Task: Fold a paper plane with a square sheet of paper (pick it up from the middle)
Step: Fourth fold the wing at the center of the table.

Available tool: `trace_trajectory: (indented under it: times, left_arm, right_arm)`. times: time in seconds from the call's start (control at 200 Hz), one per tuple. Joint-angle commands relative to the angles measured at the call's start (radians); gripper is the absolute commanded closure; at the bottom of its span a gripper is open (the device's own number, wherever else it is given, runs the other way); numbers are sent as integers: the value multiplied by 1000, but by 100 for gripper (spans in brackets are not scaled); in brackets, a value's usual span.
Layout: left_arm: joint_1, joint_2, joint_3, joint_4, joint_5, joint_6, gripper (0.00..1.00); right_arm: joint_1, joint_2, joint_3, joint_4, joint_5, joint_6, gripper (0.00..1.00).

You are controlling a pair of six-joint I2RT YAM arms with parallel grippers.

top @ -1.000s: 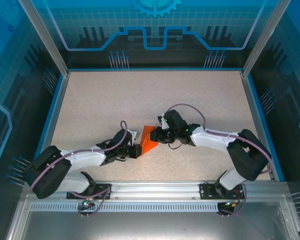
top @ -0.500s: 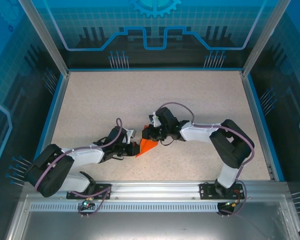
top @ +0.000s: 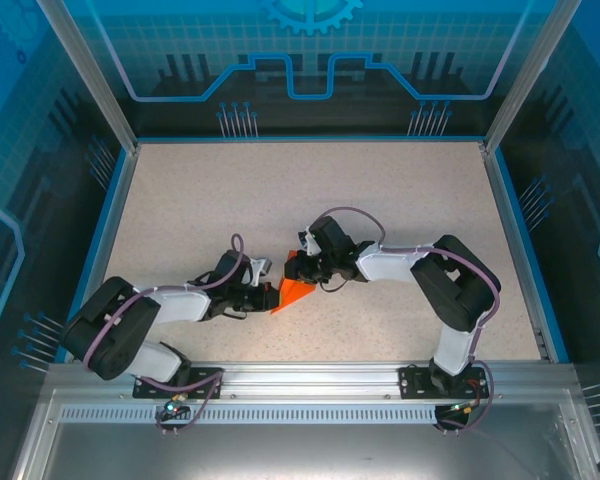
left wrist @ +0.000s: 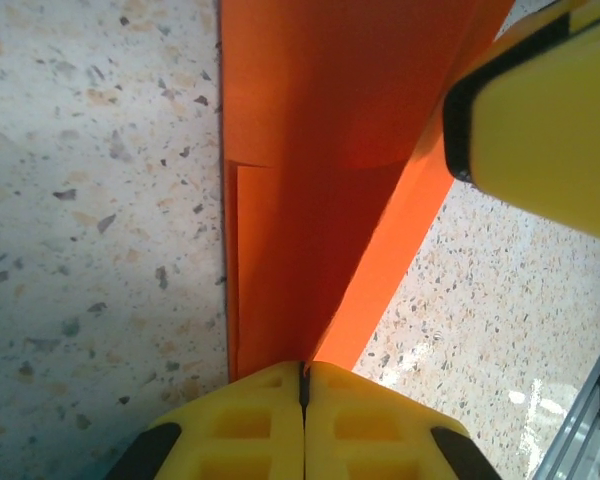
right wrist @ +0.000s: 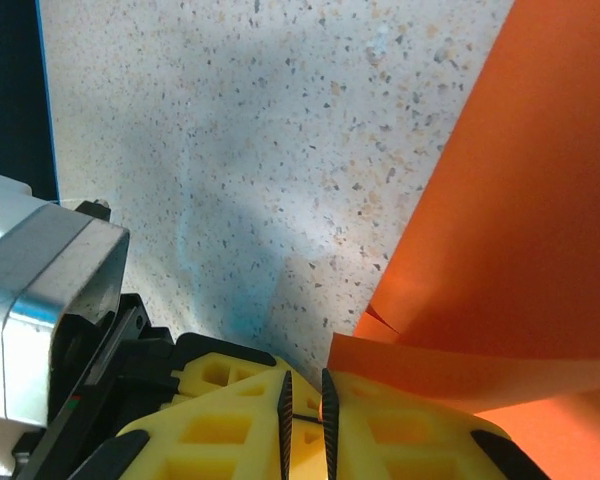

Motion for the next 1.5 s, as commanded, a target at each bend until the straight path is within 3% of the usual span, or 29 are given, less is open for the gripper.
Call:
trace_trajectory:
  times: [0.0,0.195,0.46,0.63,1.025,1.326,1.496]
  left_arm:
    - [24,30,21,21,57,0,94]
    - [26,64,34,33,77,-4,91]
    - [26,27,27,-9,27,6,74]
    - [26,-5,29,-61,-13,21,71]
    - [25,3,25,-56,-8,17,89]
    - [25,-28,33,-51,8,8,87]
    - [25,-34,34,-63,-9,13,91]
  right_arm:
    - [-5,2,22,-41,16,-27,81]
    - [-17,30,7,-17,21,-11,82]
    - [-38,42,12,-3,18,-7,82]
    - [-45,45,22,-5,10,-7,82]
    - [-45,62,29,14,-24,-4,82]
    - [-43,66,38,9,-36,-11,82]
    - [-43,72,41,9,-41,-11,81]
